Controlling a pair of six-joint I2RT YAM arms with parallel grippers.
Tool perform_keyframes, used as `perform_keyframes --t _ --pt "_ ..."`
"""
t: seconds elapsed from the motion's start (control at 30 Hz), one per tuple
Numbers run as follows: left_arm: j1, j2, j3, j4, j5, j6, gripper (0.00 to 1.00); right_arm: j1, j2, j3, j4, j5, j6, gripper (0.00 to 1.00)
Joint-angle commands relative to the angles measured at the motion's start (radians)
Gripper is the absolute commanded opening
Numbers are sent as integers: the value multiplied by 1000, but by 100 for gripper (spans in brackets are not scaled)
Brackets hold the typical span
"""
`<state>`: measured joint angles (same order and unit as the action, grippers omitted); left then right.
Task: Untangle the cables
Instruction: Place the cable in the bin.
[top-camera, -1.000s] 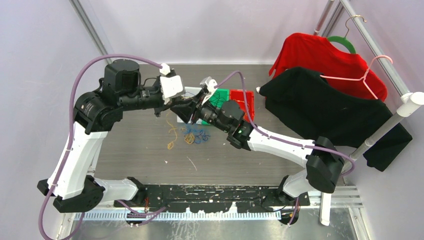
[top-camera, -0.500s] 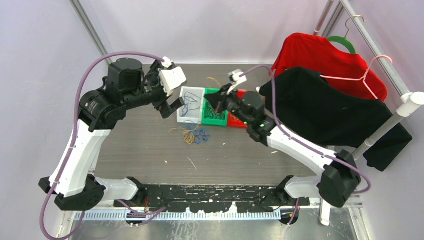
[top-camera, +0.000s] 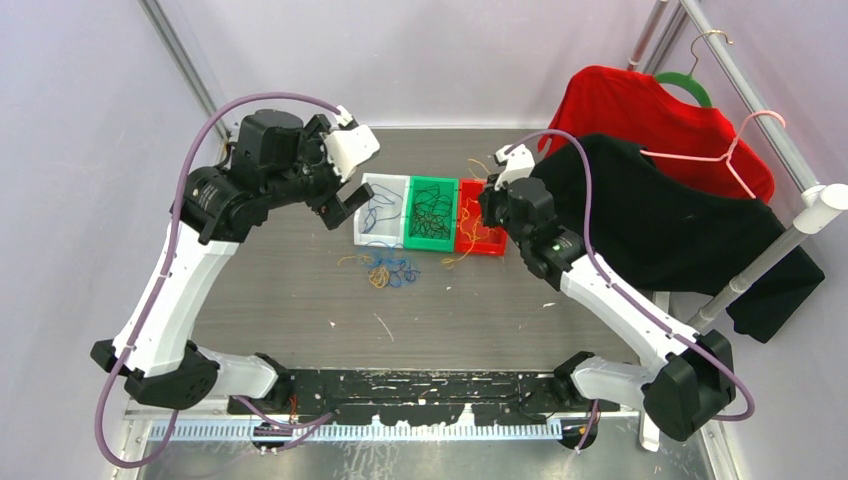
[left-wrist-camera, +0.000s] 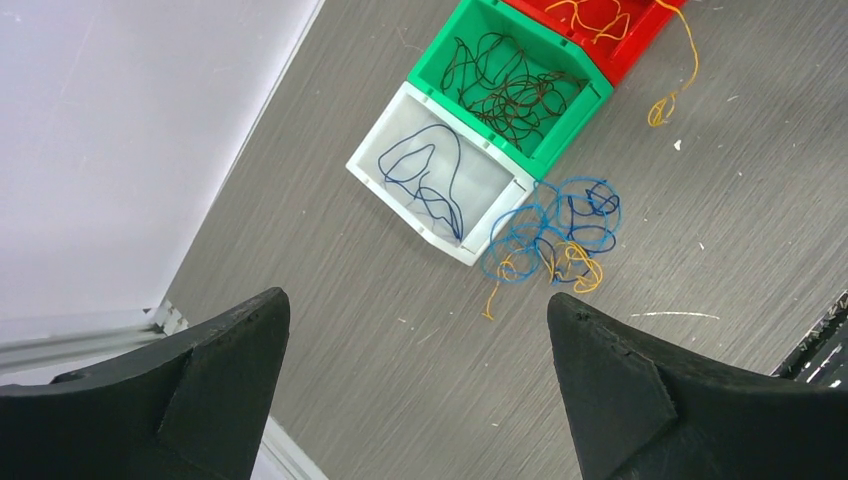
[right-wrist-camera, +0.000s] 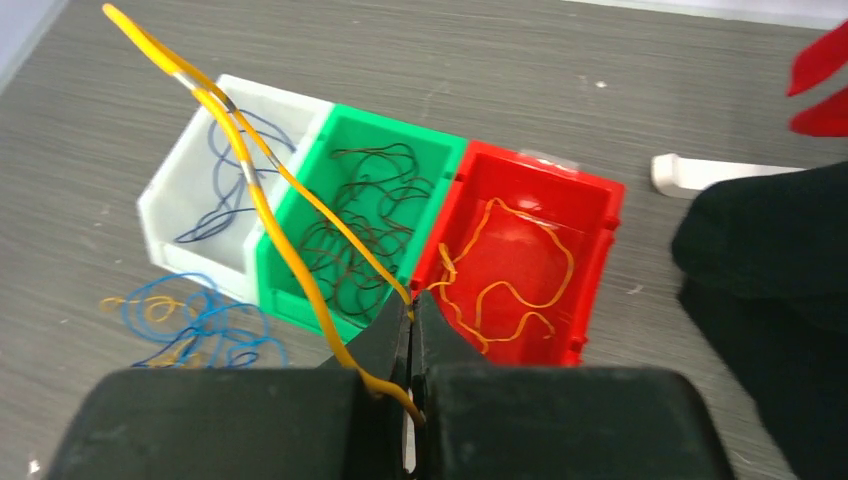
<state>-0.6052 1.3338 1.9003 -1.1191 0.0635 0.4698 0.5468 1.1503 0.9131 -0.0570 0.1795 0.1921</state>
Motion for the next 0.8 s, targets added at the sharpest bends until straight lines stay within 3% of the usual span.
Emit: perform_keyframes --t 0.0,0.5,0.77 --pt "4 -35 -9 12 -1 -18 100 -19 12 78 11 124 -79 1" --pt "4 -56 -42 42 4 9 100 -68 243 255 125 262 -191 1" --pt "4 -88 -60 54 -7 21 100 -67 349 290 125 254 -207 1"
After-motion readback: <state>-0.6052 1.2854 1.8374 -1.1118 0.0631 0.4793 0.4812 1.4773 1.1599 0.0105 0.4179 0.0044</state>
